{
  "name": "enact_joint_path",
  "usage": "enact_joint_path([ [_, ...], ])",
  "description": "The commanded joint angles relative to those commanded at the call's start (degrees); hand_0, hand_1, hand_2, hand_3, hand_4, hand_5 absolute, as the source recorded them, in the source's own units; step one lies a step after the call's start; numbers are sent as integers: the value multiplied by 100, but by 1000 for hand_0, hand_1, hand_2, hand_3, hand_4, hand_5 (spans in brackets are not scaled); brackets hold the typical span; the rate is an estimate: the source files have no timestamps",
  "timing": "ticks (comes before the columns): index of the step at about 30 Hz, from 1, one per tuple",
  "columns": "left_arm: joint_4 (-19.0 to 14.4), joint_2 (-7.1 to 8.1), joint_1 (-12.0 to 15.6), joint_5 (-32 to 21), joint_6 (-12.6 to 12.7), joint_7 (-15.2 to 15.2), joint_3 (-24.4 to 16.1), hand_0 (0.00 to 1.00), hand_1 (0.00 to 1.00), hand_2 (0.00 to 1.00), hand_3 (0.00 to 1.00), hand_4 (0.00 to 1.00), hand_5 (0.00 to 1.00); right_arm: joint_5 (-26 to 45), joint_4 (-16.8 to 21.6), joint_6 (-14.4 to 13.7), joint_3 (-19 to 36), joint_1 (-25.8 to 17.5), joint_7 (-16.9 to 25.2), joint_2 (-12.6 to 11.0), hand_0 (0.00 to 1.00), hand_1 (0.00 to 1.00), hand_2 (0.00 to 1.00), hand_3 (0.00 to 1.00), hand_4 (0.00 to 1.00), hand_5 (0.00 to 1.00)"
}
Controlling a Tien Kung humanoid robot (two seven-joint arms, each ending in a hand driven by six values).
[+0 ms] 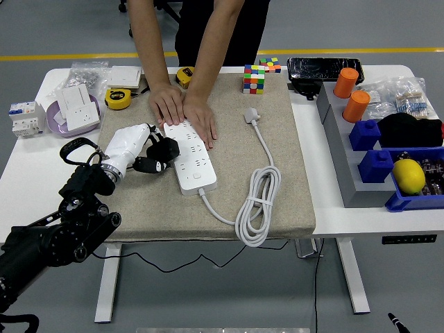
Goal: Pick up the plug,place it near the board,insert it into the board,press the button
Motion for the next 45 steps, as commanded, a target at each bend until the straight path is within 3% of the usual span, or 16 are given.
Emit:
enact_joint_path([
  [7, 2, 7, -2, -3, -23, 10, 22, 700, 762, 606, 454, 602, 78, 4, 0, -10, -4, 0, 10, -1, 806, 741, 733, 758, 998, 998],
  [28, 115, -102, -90, 79, -54, 29, -21, 711, 770, 605, 469, 633, 76, 6, 0, -8, -5, 6, 13, -2, 805, 741, 731, 757, 998, 998],
  [45, 131, -101, -113, 92, -102, 48, -17, 715, 781, 633, 488, 676, 88, 6, 0, -7, 10, 8, 17, -1, 805, 741, 731, 757, 998, 998],
])
